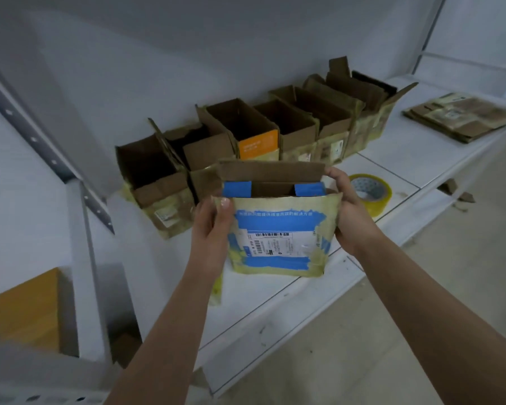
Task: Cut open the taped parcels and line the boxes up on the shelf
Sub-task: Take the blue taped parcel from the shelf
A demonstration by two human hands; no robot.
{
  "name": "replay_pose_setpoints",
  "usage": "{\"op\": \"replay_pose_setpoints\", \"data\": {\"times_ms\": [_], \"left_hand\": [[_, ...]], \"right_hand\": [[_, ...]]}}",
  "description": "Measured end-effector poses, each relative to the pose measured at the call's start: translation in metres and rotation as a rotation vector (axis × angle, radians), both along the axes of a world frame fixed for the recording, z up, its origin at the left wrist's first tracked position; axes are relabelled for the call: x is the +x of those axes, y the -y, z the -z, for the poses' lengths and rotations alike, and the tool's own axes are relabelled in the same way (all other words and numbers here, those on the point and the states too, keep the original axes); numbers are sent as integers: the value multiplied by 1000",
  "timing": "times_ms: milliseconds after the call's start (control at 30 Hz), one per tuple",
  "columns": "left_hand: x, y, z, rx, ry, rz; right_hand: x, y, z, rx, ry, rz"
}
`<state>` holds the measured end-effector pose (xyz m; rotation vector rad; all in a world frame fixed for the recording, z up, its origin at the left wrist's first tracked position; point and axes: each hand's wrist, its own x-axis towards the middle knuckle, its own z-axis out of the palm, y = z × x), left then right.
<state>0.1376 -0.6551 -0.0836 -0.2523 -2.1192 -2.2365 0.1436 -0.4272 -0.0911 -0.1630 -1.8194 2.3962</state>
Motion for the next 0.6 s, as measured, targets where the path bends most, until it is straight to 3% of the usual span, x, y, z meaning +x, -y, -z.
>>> {"op": "replay_pose_setpoints", "data": {"times_ms": [367,500,600], "left_hand": [[-11,-7,-1,20,34,-135],[-8,-9,-5,91,7,-57],[-13,-6,0,-69,-68,-65]], "right_hand": [[-1,1,-11,-108,93,34],[-1,-5,-16,33,100,19],[0,-5,-21,91,100,-5]]}}
